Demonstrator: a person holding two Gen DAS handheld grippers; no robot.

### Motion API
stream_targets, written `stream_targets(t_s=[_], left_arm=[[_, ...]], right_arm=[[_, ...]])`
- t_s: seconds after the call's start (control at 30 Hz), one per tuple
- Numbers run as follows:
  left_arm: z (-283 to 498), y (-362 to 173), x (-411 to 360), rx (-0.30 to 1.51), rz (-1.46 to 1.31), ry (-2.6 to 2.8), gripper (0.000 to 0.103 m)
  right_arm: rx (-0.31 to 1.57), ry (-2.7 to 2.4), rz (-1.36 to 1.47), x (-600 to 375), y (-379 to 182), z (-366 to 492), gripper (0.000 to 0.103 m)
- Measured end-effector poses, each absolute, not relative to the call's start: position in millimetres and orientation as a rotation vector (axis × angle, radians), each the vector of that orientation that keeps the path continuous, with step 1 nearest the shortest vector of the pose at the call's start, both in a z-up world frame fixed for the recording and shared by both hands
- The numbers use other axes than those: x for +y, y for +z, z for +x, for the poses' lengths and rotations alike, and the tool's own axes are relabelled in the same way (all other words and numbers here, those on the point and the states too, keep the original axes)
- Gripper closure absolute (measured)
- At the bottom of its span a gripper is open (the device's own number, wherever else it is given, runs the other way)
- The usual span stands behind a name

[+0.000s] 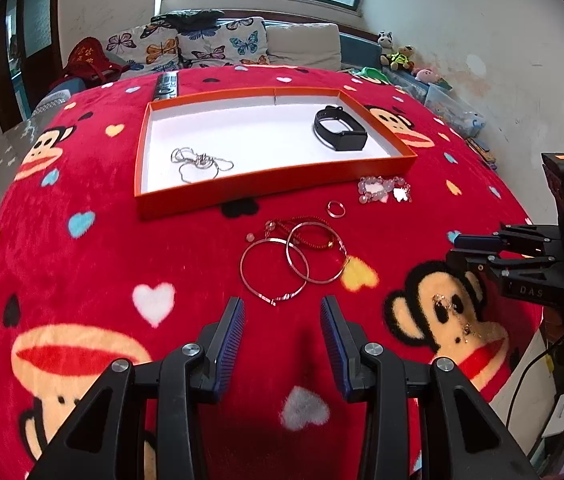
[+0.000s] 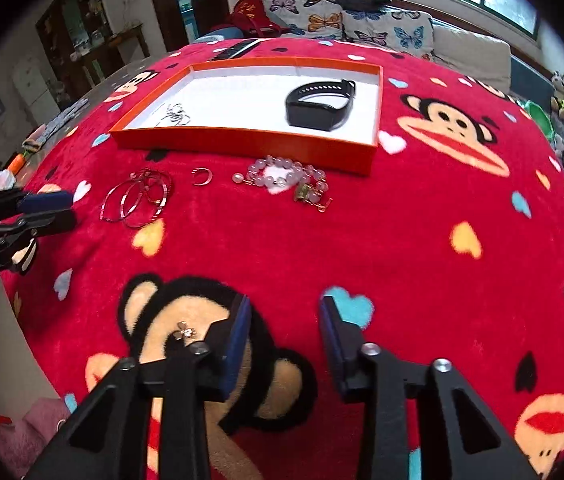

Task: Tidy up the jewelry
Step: 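Move the right tool to the gold pendant necklace and grasp it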

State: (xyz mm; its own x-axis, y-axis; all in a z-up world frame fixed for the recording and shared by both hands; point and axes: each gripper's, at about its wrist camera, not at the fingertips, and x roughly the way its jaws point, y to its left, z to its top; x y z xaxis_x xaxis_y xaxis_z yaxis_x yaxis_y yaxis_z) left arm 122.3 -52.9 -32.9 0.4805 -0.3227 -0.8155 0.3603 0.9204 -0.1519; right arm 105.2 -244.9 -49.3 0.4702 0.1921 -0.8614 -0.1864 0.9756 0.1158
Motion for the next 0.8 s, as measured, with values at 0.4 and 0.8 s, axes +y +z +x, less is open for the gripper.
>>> stream_targets(t_s=[0.4,0.8], left_arm=[[119,-40,-52,0.999,0.042,-0.420,0.061],[130,-47,-52,1.012,0.034,-0.410,0.061]], right_arm=[[1.008,0.410,-0.051,-208,-46,78,0.076],[0.995,0.450,-0.178,-192,-54,75,0.085]])
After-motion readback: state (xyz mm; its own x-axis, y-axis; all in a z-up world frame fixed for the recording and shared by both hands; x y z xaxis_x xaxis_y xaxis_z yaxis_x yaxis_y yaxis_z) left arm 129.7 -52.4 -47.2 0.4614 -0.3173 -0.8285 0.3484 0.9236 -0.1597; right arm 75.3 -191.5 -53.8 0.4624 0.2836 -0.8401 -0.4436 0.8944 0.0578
